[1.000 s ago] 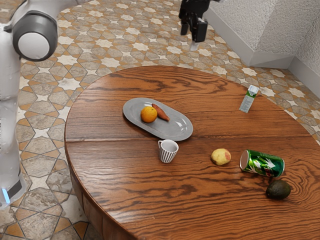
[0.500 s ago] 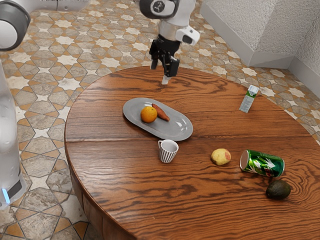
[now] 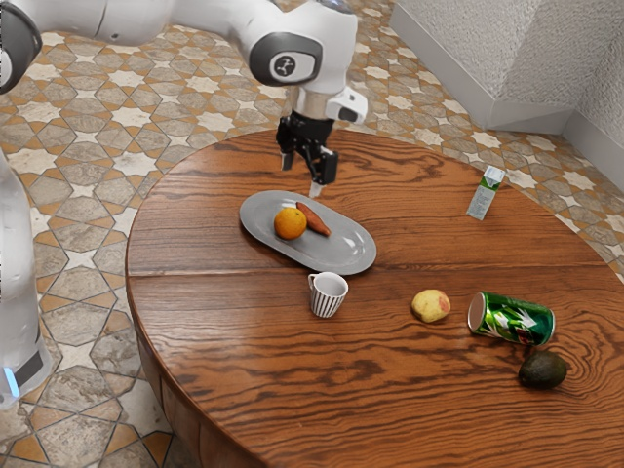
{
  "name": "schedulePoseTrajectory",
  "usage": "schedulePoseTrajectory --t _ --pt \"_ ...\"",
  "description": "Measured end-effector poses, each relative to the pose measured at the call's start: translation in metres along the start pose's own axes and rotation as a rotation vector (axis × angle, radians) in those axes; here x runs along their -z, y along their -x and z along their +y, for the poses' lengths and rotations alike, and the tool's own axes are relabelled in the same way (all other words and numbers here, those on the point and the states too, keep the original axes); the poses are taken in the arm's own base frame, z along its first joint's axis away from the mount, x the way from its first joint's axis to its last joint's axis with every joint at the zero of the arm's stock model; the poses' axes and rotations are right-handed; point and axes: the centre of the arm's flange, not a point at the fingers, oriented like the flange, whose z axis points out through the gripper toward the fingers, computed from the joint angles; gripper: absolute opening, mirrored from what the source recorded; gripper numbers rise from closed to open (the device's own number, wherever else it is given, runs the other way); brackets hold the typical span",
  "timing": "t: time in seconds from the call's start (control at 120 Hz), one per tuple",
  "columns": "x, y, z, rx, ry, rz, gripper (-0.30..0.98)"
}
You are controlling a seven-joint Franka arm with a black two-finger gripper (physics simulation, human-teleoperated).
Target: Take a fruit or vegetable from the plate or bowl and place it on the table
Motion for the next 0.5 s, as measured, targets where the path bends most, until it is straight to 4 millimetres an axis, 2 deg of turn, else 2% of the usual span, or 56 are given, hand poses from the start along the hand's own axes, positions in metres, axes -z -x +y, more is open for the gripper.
schedulePoseTrajectory --t 0.1,0.242,0.5 --pt "-0.005 0.005 -0.014 0.038 -0.003 -0.004 0.69" --pt "-0.022 0.015 -0.018 0.059 -0.009 -0.027 0.69" --pt "-0.055 0.008 -0.008 0.069 -0.015 -0.04 0.69"
